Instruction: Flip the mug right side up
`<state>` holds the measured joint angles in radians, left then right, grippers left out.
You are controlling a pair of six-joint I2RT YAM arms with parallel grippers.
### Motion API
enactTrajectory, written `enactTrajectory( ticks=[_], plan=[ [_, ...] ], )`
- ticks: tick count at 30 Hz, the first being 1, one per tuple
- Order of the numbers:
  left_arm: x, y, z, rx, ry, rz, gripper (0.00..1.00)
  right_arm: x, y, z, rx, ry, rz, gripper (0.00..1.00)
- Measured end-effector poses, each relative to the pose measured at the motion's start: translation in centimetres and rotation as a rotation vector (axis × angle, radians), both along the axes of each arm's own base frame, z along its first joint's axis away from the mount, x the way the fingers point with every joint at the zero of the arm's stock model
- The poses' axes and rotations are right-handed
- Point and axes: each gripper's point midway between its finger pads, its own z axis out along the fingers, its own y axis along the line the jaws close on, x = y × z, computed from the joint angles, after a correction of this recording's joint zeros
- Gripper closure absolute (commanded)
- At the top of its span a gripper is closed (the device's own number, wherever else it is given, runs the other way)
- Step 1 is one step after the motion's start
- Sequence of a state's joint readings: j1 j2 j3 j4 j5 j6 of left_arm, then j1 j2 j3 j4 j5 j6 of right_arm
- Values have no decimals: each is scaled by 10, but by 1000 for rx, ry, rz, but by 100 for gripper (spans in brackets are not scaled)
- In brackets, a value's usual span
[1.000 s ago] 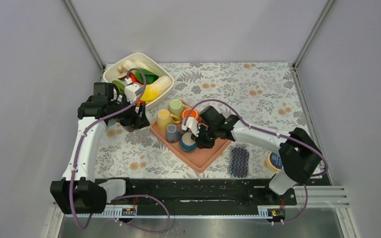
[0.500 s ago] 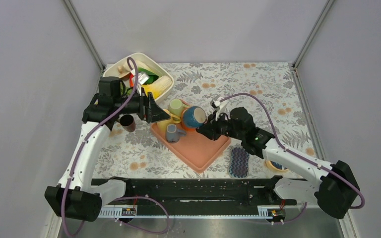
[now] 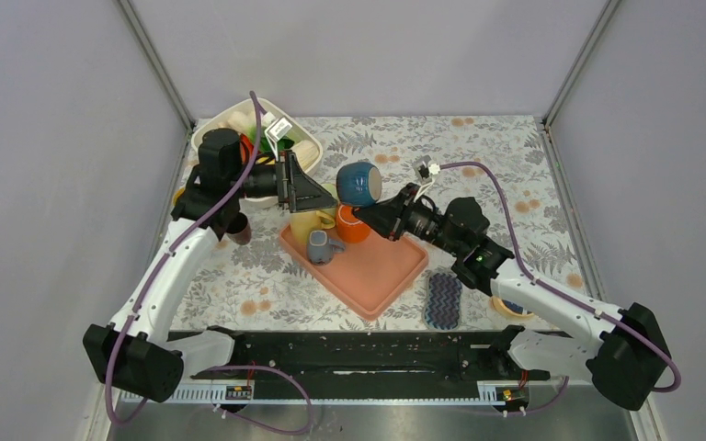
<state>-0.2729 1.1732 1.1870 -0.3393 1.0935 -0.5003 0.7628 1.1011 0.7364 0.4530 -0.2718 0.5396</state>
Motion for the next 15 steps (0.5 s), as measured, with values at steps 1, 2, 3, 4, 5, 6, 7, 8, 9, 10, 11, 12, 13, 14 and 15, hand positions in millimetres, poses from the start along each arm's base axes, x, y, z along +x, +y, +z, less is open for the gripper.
enactTrajectory(
  ticks=[1,2,3,4,5,6,7,8,9,10,11,12,13,14,15],
  plan=[
    [0,-2,3,-9,-8,-2,31,0,1,2,12,3,3,100],
    [0,-4,7,-20,-17,-7,31,0,2,3,21,6,9,100],
    [-1,-6,9,-26,-22,-10,32,0,3,4,29,9,12,100],
    [-2,-8,12,-32,-26,-18,32,0,4,4,33,14,15,100],
    [-3,-10,13,-37,-28,-25,32,0,5,3,37,19,16,100],
    [-5,-13,15,-42,-30,-33,33,1,6,3,38,22,17,100],
    [-6,-14,17,-47,-35,-38,34,1,7,2,40,27,19,100],
    [-7,-15,18,-51,-38,-43,36,1,8,2,41,31,23,100],
    [-7,-17,20,-54,-45,-44,37,1,9,1,43,36,27,100],
    [-7,-17,21,-59,-50,-44,39,0,10,2,46,36,30,100],
    [-7,-18,23,-63,-55,-45,40,0,10,3,50,35,36,100],
    [-7,-20,25,-68,-61,-45,42,-1,11,4,55,33,41,100],
    [-8,-22,27,-73,-66,-49,44,-2,11,6,62,33,45,100],
    [-9,-24,28,-76,-65,-53,46,-3,12,7,69,31,51,100],
    [-10,-27,29,-82,-64,-58,49,-4,13,10,78,27,59,100]
  ],
)
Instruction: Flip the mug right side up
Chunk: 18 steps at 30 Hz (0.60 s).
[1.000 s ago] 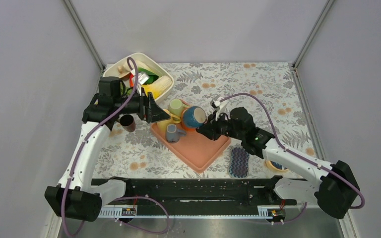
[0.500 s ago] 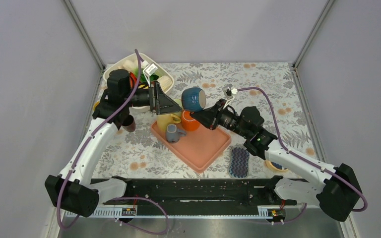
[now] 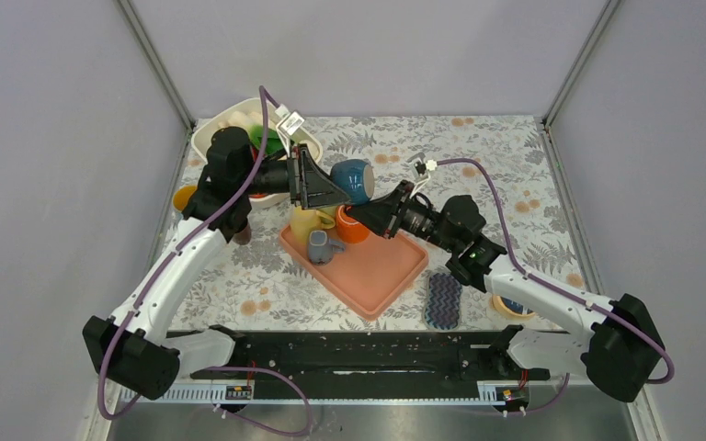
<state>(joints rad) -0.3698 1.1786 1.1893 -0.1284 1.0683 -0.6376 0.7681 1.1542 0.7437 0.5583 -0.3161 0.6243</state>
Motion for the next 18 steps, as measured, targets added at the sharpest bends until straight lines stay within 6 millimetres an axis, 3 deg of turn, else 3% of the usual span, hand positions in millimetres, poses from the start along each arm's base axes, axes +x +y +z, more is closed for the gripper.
enactTrajectory(
  ticks=[3,7,10,14,17,18],
  plan=[
    [0,-9,4,-23,13,-22,61,-4,5,10,26,-15,25,100],
    [1,-15,13,-59,20,-39,100,-6,11,23,73,-18,51,100],
    [-5,-17,27,-95,-39,-71,100,-10,14,33,125,1,78,96],
    [-5,-17,30,-100,-60,-66,100,-9,13,36,132,8,64,40],
    [8,-18,17,-44,-28,10,100,-4,11,25,75,13,19,4],
    [15,-17,10,-5,-15,48,100,-1,8,18,42,13,-9,1]
  ],
)
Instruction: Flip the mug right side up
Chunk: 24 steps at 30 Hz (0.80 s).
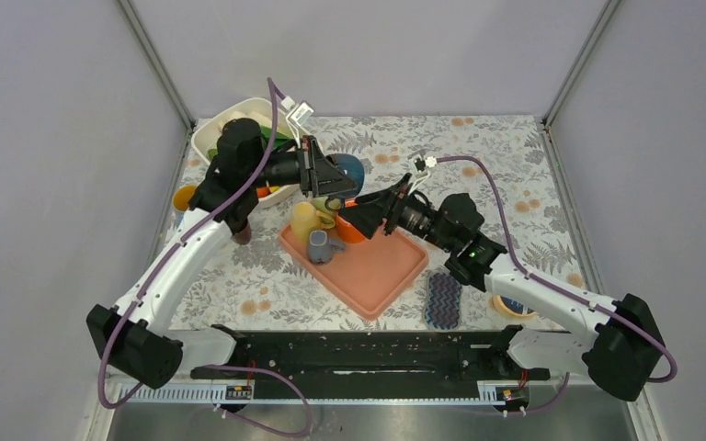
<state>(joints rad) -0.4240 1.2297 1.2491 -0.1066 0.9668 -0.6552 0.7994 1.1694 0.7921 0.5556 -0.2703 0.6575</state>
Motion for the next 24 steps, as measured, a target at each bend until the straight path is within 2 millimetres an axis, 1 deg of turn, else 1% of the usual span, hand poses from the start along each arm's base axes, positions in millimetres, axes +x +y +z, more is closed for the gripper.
enactTrajectory(
  ticks=[5,9,12,14,15,17,19,21,23,24],
  plan=[
    [45,7,-22,175,-56,171,100,13,-19,-18,-110,-1,-131,1],
    [81,17,-40,341,-131,254,100,18,-44,-36,-220,-18,-233,1],
    [101,27,-60,485,-187,276,100,18,-61,-44,-301,-38,-289,1],
    [108,34,-77,585,-217,261,100,19,-74,-47,-342,-49,-322,0],
    [108,37,-87,631,-232,242,100,20,-81,-48,-362,-50,-342,0],
    [101,41,-103,719,-265,188,100,25,-99,-51,-404,-35,-385,1],
    [87,42,-119,814,-326,103,100,32,-115,-49,-442,-15,-426,1],
    [66,37,-132,895,-422,-11,100,38,-129,-38,-475,-6,-457,1],
    [45,33,-141,947,-518,-120,100,40,-135,-21,-499,-16,-468,1],
    [32,33,-146,971,-578,-193,100,42,-135,-9,-508,-28,-467,1]
  ],
)
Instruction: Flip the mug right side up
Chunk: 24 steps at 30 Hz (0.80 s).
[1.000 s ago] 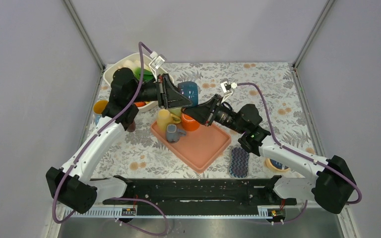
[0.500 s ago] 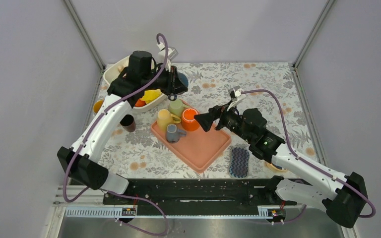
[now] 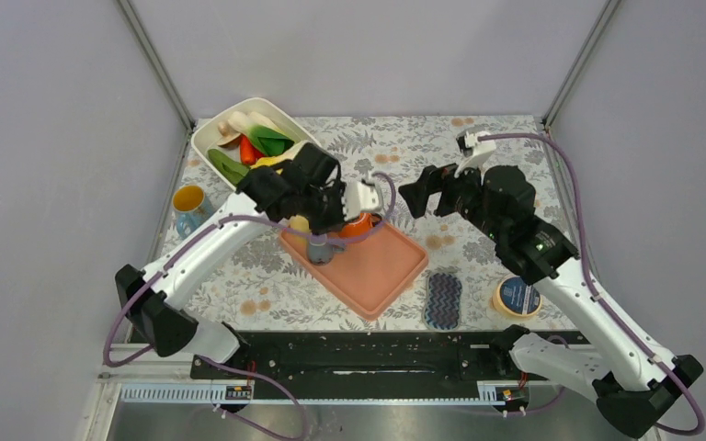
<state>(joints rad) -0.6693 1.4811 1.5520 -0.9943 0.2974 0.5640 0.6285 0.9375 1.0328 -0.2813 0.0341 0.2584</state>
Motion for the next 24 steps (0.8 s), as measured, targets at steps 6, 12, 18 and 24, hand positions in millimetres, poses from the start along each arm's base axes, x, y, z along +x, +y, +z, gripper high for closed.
enactTrajectory(
  ticks=[6,12,18,24],
  plan=[
    [-66,22,-15,195,-132,-370,100,0,12,50,-50,-25,82,4],
    [-88,26,-9,314,-274,-595,100,4,38,31,-173,94,171,6],
    [-89,22,-16,527,-406,-711,100,-34,77,-11,-329,193,331,10],
    [-84,22,-32,752,-438,-754,100,-50,88,-14,-353,185,360,11]
  ],
)
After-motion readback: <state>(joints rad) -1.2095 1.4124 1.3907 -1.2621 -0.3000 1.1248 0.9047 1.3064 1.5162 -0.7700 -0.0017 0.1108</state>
